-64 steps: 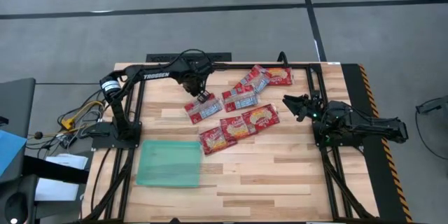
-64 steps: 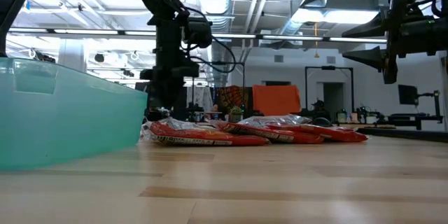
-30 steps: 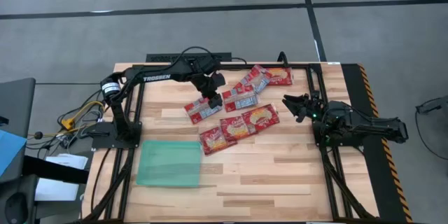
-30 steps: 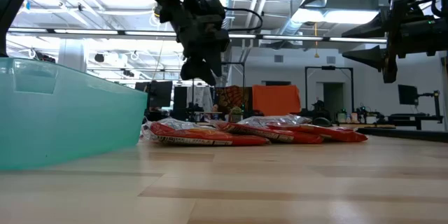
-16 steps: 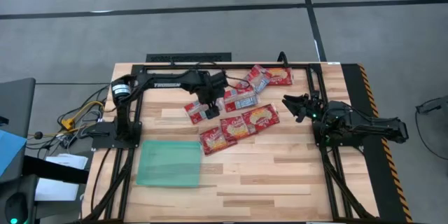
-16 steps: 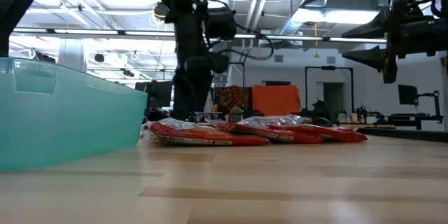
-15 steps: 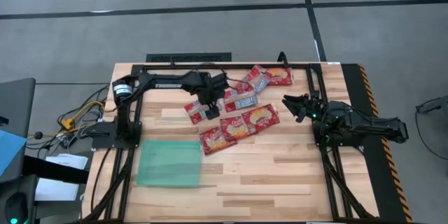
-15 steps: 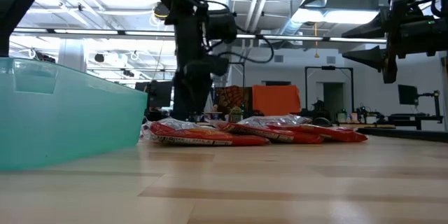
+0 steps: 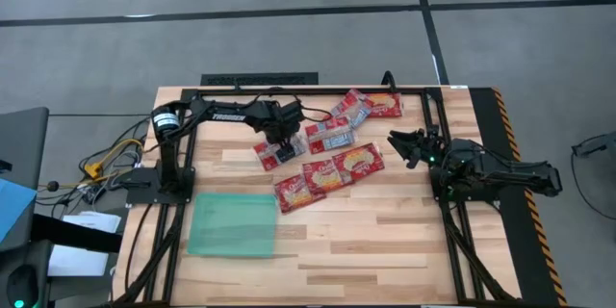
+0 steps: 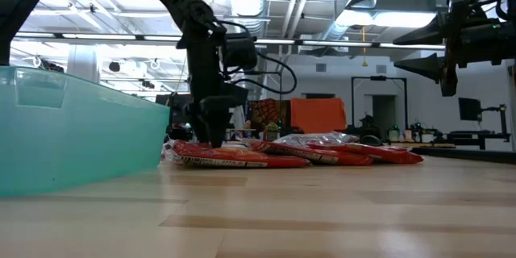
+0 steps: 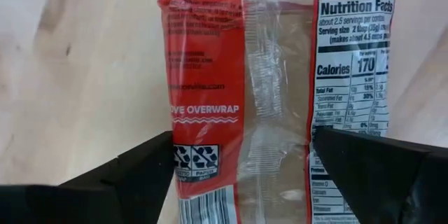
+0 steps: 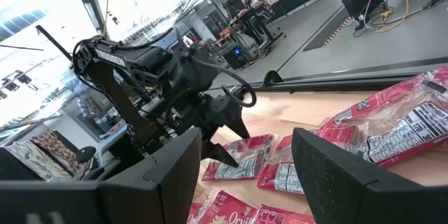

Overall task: Sort popcorn bags into baskets
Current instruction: Put the red popcorn pack into the green bin

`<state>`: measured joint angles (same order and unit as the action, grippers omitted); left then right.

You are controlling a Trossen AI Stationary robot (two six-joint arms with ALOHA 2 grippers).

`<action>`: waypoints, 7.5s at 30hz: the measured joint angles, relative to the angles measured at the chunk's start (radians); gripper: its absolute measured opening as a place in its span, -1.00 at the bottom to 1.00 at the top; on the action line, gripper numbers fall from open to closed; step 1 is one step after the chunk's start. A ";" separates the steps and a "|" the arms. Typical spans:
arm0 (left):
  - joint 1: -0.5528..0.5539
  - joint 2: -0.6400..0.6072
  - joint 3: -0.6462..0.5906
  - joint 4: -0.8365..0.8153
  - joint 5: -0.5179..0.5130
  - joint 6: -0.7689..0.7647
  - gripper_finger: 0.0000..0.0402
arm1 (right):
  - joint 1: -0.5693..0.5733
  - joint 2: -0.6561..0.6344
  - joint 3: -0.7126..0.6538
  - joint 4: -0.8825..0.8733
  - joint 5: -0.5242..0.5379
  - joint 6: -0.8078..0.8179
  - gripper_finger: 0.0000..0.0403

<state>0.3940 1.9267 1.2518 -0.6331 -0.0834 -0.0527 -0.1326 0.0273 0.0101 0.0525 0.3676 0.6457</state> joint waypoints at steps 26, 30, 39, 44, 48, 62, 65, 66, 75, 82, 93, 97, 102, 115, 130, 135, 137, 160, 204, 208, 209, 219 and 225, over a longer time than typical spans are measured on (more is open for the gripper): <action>-0.001 -0.082 -0.062 -0.026 0.082 -0.170 -0.99 | 0.000 0.000 0.000 0.000 0.001 -0.002 0.24; 0.000 -0.125 -0.060 -0.032 0.107 -0.221 -1.00 | 0.000 0.000 0.000 0.000 0.001 -0.003 0.24; -0.018 -0.251 -0.060 -0.085 0.184 -0.370 -1.00 | -0.001 0.000 0.000 0.000 0.001 -0.003 0.24; -0.056 -0.388 -0.058 -0.196 0.181 -0.517 -1.00 | -0.001 0.000 0.000 0.000 0.001 -0.003 0.24; -0.136 -0.513 -0.058 -0.324 0.124 -0.663 -1.00 | -0.001 0.005 0.000 0.000 0.001 -0.003 0.24; -0.672 -0.719 -0.103 -0.662 -0.091 -1.344 -1.00 | -0.001 0.077 0.000 0.000 0.000 0.001 0.24; -0.776 -0.717 -0.157 -0.661 -0.093 -1.463 -1.00 | -0.001 0.086 0.000 0.000 0.000 0.008 0.24; -0.809 -0.718 -0.177 -0.651 -0.087 -1.500 -1.00 | -0.001 0.089 0.000 0.000 0.000 0.009 0.24; -1.052 -0.717 -0.316 -0.571 -0.068 -1.818 -1.00 | -0.001 0.092 0.000 0.000 0.000 0.011 0.24; -1.137 -0.716 -0.388 -0.465 -0.070 -1.905 -1.00 | -0.001 0.092 0.000 0.000 0.000 0.018 0.24; -1.147 -0.715 -0.475 -0.420 -0.053 -1.932 -1.00 | -0.001 0.092 0.000 0.000 0.000 0.038 0.24; -1.147 -0.715 -0.498 -0.352 -0.051 -1.930 -1.00 | -0.001 0.092 0.000 0.000 0.001 0.038 0.24; -1.146 -0.715 -0.516 -0.354 -0.042 -1.972 -0.96 | -0.001 0.092 0.000 0.000 0.001 0.038 0.24; -1.144 -0.715 -0.514 -0.367 -0.007 -1.985 -0.25 | -0.001 0.092 0.000 0.000 0.001 0.035 0.24; -0.827 -0.829 -0.341 -0.293 -0.287 -1.431 -0.03 | -0.001 0.092 0.000 0.000 0.001 0.035 0.24; -0.538 -0.808 -0.339 -0.113 -0.168 -0.980 0.11 | -0.001 0.092 0.000 0.000 0.000 0.035 0.24; -0.423 -0.787 -0.339 -0.075 -0.120 -0.840 0.19 | -0.001 0.092 0.000 0.000 0.001 0.035 0.24; -0.200 -0.206 -0.215 0.252 0.249 -0.233 0.38 | 0.001 0.098 0.000 0.000 -0.003 0.061 0.24; -0.272 -0.031 -0.208 0.315 0.270 -0.296 -0.94 | 0.001 0.104 0.000 0.000 -0.003 0.061 0.24; -0.249 -0.033 -0.153 0.268 0.288 -0.320 -0.98 | 0.001 0.104 0.000 0.000 -0.003 0.061 0.24; -0.243 -0.032 -0.131 0.240 0.283 -0.324 -0.98 | 0.001 0.104 0.000 0.000 -0.003 0.061 0.24; -0.213 -0.032 0.084 -0.023 0.270 -0.326 -1.00 | 0.001 0.104 0.000 0.000 -0.003 0.056 0.24; -0.213 -0.034 0.176 -0.138 0.274 -0.371 -1.00 | 0.001 0.104 0.000 0.000 -0.003 0.053 0.24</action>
<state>0.1814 1.8931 1.4277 -0.7712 0.1905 -0.4240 -0.1318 0.1310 0.0105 0.0523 0.3646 0.6991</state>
